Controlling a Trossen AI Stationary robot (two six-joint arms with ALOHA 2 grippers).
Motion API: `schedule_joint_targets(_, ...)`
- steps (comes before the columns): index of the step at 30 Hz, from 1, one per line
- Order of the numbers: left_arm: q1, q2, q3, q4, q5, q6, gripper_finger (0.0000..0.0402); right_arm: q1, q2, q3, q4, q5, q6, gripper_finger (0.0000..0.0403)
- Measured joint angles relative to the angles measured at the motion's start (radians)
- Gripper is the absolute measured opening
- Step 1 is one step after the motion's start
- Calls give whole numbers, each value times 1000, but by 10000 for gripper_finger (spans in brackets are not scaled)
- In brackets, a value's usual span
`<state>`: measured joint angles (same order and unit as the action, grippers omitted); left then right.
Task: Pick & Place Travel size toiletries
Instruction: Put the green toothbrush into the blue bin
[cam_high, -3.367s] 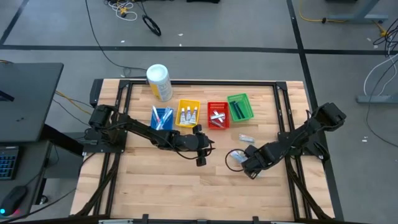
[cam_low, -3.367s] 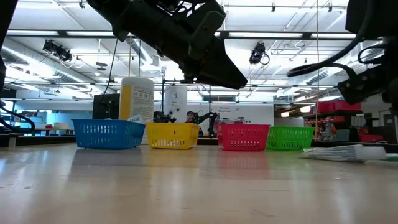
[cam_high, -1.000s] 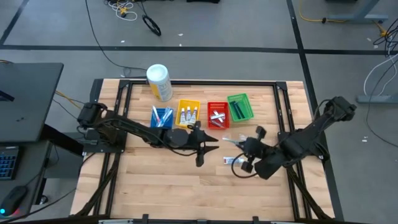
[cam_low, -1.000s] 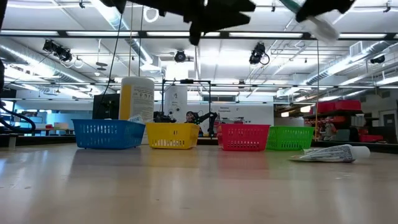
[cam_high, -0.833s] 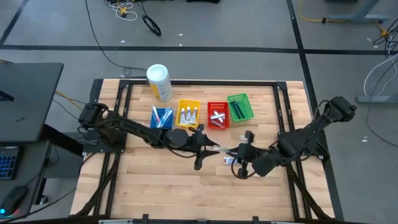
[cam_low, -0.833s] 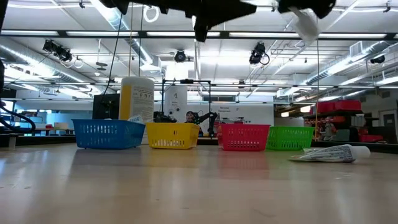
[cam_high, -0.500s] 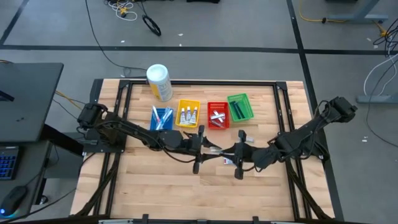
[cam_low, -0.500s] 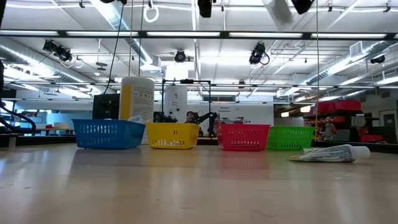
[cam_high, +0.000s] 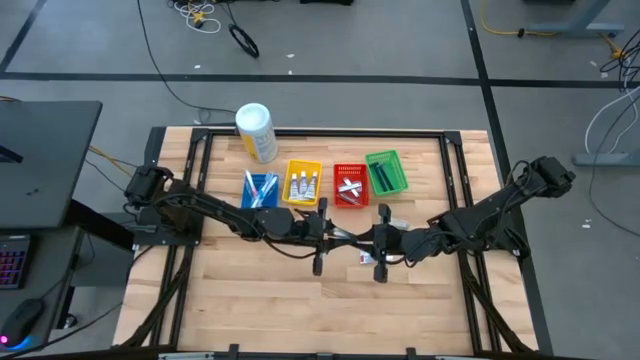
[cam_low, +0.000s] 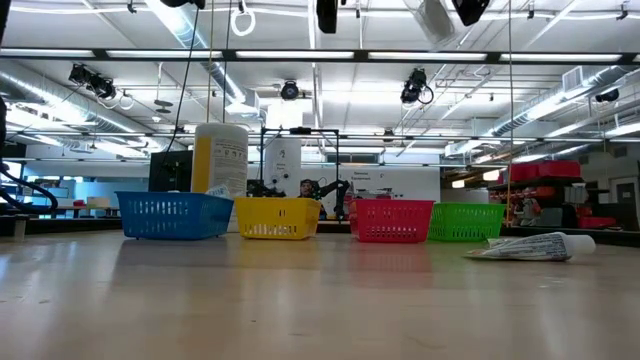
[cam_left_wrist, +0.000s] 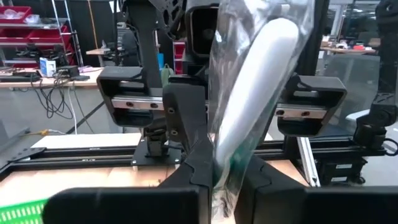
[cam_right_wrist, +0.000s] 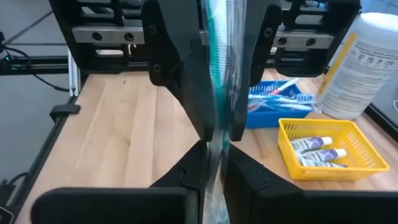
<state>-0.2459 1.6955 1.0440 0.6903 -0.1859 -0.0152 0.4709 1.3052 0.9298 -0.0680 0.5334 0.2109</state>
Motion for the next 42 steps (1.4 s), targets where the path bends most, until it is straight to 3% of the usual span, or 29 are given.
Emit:
schedule_joint_targets(6, 0, 0, 0, -25, -36, -18, 46, -1, 0, 0, -7, -11, -33, 56)
schedule_joint_targets(12, -1, 1, 0, -81, -42, -37, 28, 0, 0, 0, -33, -16, -40, 90)
schedule_joint_targets(18, 0, -11, 0, -227, -125, -113, 29, 0, 0, 0, -171, -13, 85, 114)
schedule_joint_targets(24, 13, -92, 0, -609, -235, -313, 44, 0, 4, 0, -338, -20, 299, 116)
schedule_joint_targets(33, 176, -299, 0, -1194, -216, -486, 28, -4, 11, 0, -324, -19, 305, 116)
schedule_joint_targets(38, 313, -305, -1, -1396, -138, -522, 43, -8, 11, 0, -332, -19, 305, 116)
schedule_joint_targets(42, 393, -292, -2, -1446, -106, -519, 36, -8, 11, 0, -332, -19, 300, 116)
